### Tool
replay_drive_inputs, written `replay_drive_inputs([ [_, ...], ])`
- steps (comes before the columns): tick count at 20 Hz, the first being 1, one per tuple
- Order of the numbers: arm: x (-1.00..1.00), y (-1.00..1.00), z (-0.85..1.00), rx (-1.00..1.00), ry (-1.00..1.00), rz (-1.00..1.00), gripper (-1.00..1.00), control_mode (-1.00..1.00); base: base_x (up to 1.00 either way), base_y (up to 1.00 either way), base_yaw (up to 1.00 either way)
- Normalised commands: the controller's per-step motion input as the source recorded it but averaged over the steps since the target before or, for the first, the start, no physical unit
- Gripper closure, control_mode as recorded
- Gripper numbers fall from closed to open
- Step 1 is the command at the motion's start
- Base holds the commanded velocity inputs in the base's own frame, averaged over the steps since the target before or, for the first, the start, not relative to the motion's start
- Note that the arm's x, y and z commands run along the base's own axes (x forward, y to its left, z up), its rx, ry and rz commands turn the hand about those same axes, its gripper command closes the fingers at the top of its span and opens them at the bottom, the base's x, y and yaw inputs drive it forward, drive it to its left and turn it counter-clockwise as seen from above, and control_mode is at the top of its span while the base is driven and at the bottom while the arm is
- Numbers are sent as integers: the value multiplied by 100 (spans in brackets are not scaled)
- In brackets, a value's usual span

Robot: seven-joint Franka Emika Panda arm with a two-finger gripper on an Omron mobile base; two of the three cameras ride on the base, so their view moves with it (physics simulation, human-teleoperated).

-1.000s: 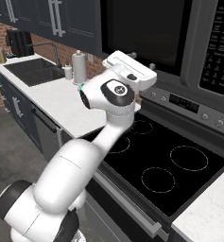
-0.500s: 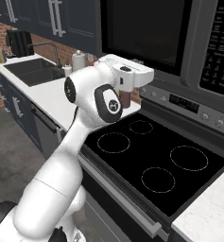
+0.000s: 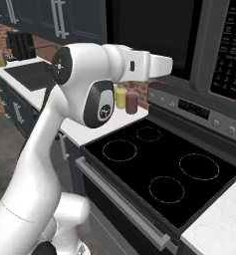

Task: Pick the sweet potato from the sink and place it in the bowl. Then pick the bowl and place it in the microwave. Then close the microwave door and press the start button.

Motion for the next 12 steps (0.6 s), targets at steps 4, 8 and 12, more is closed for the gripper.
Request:
replay_drive_inputs([
  [4, -48, 17, -38, -18, 25, 0, 100, -100, 0, 0, 0],
  [8, -31, 5, -51, -13, 10, 0, 100, -100, 0, 0, 0],
  [12, -16, 0, -27, 0, 0, 0, 100, -100, 0, 0, 0],
])
